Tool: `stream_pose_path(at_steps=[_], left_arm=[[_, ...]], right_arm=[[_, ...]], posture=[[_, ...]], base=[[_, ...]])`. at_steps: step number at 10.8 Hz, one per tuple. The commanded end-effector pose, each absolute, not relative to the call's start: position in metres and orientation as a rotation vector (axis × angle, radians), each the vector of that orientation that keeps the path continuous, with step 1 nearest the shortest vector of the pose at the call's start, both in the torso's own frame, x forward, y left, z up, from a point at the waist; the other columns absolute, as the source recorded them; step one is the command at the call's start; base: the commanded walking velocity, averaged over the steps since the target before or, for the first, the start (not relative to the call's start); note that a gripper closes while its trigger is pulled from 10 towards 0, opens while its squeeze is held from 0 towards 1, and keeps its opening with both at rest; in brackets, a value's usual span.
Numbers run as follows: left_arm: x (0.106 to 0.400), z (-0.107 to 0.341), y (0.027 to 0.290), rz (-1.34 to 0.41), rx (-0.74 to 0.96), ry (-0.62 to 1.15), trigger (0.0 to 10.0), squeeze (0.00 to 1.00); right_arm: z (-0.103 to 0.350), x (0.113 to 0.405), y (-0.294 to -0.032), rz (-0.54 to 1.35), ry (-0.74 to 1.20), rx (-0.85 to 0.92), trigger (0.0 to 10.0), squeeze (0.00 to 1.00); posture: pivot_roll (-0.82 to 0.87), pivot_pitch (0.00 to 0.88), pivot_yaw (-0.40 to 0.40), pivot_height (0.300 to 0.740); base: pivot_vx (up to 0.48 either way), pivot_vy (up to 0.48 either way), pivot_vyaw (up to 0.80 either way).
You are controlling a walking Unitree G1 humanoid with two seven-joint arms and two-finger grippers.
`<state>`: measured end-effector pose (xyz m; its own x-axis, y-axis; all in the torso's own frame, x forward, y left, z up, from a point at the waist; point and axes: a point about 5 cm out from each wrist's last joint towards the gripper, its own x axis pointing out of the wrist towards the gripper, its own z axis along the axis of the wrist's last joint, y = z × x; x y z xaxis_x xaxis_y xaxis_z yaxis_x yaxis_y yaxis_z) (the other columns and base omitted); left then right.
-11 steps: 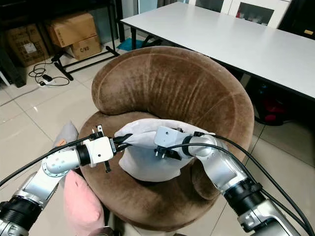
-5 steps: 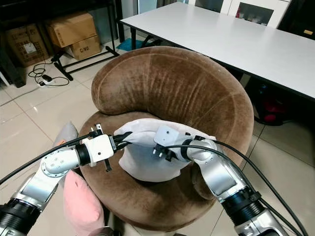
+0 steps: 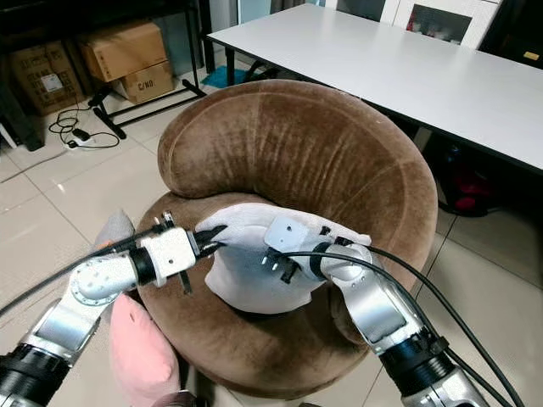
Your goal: Move the pillow to the sofa from floor
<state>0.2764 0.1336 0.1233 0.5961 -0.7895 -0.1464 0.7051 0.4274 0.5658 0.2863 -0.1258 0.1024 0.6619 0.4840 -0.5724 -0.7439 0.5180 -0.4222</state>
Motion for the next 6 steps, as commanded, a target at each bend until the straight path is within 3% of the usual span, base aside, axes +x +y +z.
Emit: stream_pose_path(at_steps=[1,4,6], left_arm=[[0.276,0.133,0.141,-0.909,0.613,-0.169,10.0,1.00],[0.265,0.150,0.155,-0.812,0.539,-0.190,10.0,1.00],[0.251,0.153,0.176,-0.681,0.466,-0.089,10.0,1.00]], right_arm=[[0.104,0.290,-0.138,0.679,0.429,-0.676,0.0,0.00],[0.114,0.293,-0.136,0.608,0.383,-0.517,0.0,0.00],[0.142,0.303,-0.129,0.540,0.260,-0.304,0.0,0.00]], posture=[[-0.01,0.000,-0.023,0.740],[0.00,0.000,-0.032,0.740],[0.01,0.000,-0.034,0.740]], base=[[0.000,0.000,0.00],[0.000,0.000,0.00],[0.000,0.000,0.00]])
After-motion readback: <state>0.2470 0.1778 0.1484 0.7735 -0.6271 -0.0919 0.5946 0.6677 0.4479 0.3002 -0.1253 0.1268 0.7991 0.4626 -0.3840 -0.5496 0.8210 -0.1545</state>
